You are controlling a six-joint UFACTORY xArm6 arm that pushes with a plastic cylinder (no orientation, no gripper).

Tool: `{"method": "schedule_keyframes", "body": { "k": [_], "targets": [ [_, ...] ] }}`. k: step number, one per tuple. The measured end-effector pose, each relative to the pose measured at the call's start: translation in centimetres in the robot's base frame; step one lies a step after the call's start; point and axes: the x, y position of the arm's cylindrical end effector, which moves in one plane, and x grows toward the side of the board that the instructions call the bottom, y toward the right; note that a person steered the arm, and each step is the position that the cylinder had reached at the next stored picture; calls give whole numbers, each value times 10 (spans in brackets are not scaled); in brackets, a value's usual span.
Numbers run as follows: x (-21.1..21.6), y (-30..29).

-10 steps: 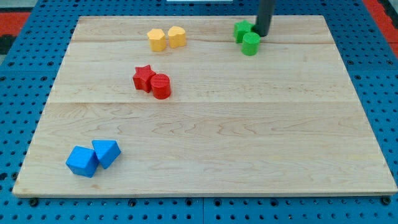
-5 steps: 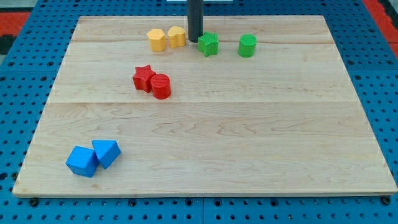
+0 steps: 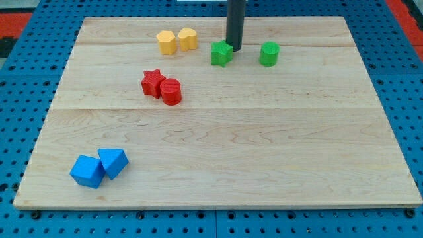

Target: Move the green star towards the center left

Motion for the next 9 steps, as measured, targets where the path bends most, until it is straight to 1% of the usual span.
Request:
{"method": "schedule_keyframes", "body": {
  "k": [1,2,3,4,5,7,8,9],
  "targets": [
    [0,12],
    [34,4],
    [38,-56],
    [29,-10],
    [6,12],
    [2,-51],
    [40,-112],
    [62,-178]
  ]
}}
